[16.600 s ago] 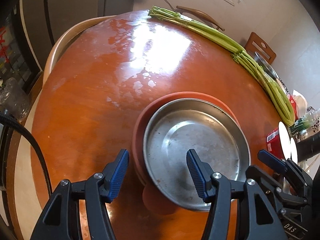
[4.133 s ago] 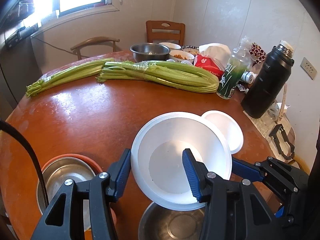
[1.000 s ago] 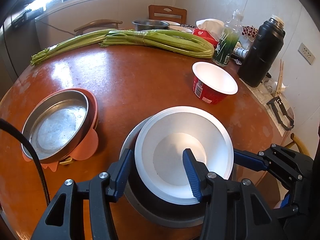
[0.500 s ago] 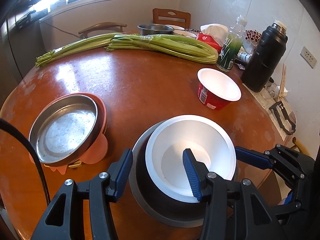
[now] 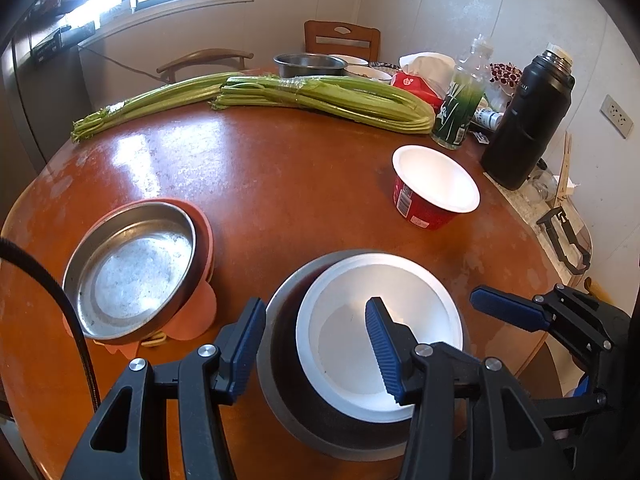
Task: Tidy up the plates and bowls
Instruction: 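Open the left gripper and move it toward the second red paper bowl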
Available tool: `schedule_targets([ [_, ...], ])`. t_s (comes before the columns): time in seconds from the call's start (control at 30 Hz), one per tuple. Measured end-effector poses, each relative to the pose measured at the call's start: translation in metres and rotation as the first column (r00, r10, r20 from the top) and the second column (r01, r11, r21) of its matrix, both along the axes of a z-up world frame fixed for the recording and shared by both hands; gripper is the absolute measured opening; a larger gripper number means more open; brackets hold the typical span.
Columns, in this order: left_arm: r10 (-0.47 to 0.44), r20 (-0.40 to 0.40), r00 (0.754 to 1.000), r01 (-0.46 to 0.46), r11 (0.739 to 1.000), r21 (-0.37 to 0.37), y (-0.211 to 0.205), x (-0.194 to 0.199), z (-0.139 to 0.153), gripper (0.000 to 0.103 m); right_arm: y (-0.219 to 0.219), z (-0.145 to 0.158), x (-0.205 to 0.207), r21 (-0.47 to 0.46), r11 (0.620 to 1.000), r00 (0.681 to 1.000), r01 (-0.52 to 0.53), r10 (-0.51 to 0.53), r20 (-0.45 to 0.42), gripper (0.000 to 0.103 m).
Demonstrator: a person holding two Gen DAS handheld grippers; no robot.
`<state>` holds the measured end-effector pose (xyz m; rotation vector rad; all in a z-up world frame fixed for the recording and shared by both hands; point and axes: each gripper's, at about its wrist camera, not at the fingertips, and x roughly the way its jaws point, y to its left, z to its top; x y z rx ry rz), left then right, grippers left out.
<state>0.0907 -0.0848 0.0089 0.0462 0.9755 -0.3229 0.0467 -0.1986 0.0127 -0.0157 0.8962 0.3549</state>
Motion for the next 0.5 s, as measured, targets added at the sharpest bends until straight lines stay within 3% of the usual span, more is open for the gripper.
schedule_targets([
  [0.5, -0.062, 0.056, 0.997, 0.060, 0.997, 0.042, -0.037, 0.034, 0.028, 0.052, -0.047, 0.023, 0.026, 0.032, 0.993, 0.992, 0.113, -0.115, 0.048, 0.054],
])
